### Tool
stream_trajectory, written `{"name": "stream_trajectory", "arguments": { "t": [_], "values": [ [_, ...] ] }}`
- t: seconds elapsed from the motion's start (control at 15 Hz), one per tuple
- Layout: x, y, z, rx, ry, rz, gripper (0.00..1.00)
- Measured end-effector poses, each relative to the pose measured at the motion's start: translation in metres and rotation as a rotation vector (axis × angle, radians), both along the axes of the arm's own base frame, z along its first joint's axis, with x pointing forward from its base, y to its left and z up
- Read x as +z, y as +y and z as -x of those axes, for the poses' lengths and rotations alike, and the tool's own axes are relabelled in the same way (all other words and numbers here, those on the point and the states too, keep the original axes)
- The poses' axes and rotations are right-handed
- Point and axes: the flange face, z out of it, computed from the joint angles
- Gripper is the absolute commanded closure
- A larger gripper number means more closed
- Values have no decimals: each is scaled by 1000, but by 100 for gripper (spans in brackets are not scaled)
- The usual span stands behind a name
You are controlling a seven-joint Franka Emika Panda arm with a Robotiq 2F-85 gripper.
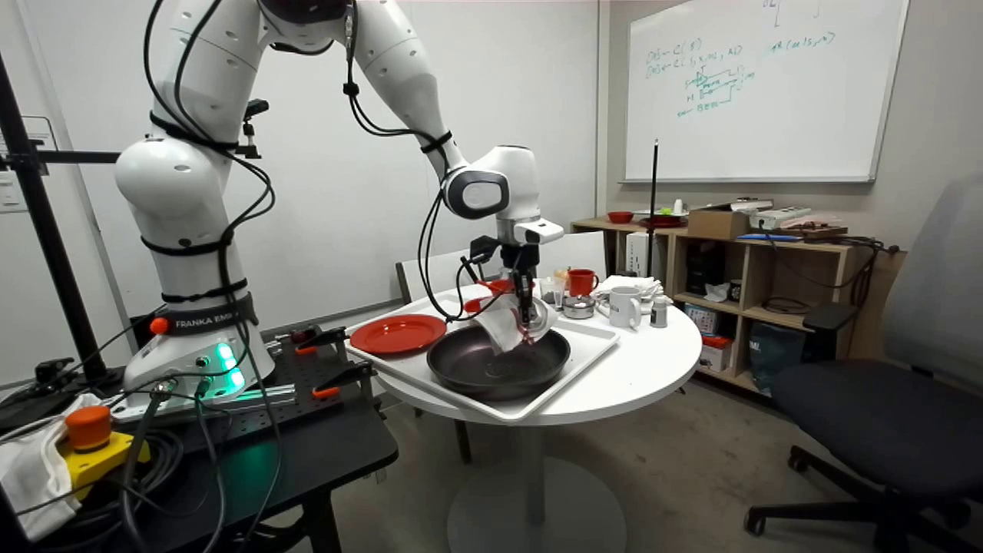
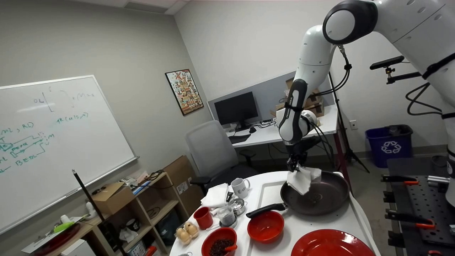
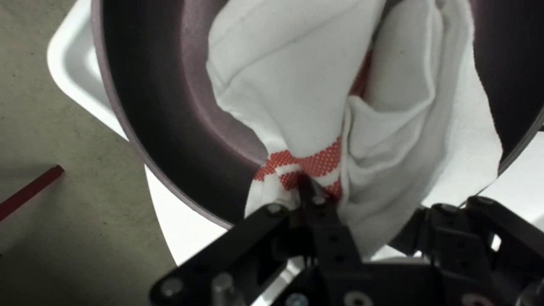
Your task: Use the white towel to wipe the pan
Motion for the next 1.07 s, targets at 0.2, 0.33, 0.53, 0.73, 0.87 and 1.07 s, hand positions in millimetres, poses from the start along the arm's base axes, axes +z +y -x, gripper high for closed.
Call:
{"name": "stream_trajectory", "arguments": {
  "t": [0.2,0.33,0.53,0.73,0.87,1.07],
  "values": [
    [-6,2,0,-9,19,29,92],
    [-9,4,0,-11,27,42,81],
    [-14,7,-2,-10,38,56,96],
    [-19,9,-1,-7,47,63,97],
    [-21,10,-2,-5,51,66,97],
    [-23,10,-2,-3,54,67,97]
  ]
}}
